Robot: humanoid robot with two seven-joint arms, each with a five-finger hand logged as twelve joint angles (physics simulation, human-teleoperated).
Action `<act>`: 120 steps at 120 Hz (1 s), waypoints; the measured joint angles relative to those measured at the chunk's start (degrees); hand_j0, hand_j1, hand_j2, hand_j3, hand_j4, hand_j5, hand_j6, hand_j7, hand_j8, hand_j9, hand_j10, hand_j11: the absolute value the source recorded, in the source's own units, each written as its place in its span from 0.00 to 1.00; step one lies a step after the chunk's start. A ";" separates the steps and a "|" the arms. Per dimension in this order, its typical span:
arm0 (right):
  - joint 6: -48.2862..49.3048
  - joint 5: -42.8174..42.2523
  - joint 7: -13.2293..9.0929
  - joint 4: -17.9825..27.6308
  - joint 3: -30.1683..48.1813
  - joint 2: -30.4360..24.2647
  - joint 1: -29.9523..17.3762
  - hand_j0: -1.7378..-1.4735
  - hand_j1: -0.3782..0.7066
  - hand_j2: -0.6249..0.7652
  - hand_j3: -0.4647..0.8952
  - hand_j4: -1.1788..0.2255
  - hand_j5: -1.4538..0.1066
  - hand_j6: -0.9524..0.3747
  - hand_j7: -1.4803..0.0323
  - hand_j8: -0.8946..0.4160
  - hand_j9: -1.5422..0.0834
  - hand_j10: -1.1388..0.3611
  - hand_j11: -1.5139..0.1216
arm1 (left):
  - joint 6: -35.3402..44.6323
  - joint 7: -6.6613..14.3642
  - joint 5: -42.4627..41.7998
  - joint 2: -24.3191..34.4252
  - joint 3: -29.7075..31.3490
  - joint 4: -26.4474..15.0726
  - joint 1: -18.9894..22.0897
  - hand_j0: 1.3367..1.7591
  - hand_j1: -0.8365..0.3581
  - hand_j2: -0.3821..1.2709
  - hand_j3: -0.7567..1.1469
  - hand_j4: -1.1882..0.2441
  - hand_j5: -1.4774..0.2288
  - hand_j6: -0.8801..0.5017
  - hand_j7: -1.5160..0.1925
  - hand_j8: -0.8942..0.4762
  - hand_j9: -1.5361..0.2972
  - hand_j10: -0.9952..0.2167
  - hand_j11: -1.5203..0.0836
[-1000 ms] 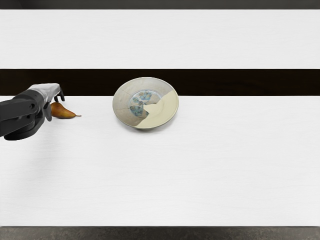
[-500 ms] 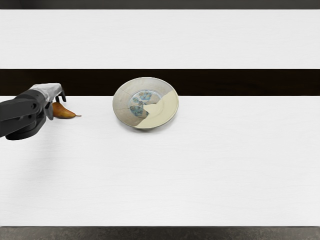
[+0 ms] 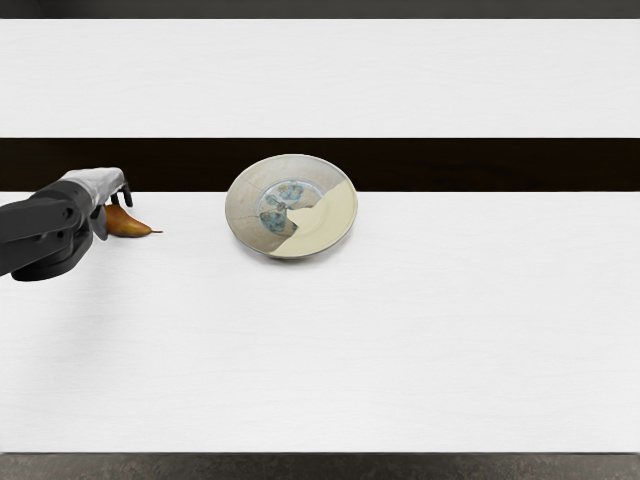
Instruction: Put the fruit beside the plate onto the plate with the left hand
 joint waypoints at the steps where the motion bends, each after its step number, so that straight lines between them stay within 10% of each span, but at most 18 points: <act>1: 0.00 0.00 0.01 0.00 0.00 0.00 0.00 0.30 0.06 0.44 0.34 0.82 0.90 0.69 0.95 0.66 0.92 0.74 0.90 | 0.00 0.00 0.00 0.00 0.00 0.00 0.00 0.76 0.49 0.29 0.40 0.48 0.48 0.27 0.51 0.28 0.48 0.41 0.54; 120: 0.00 0.03 0.10 -0.06 0.00 0.00 -0.14 0.30 0.06 0.44 0.34 0.82 0.90 0.69 0.95 0.66 0.92 0.74 0.90 | -0.65 0.02 0.13 0.19 0.02 0.06 0.44 0.75 0.45 0.30 0.40 0.40 0.43 0.25 0.43 0.24 0.41 0.33 0.46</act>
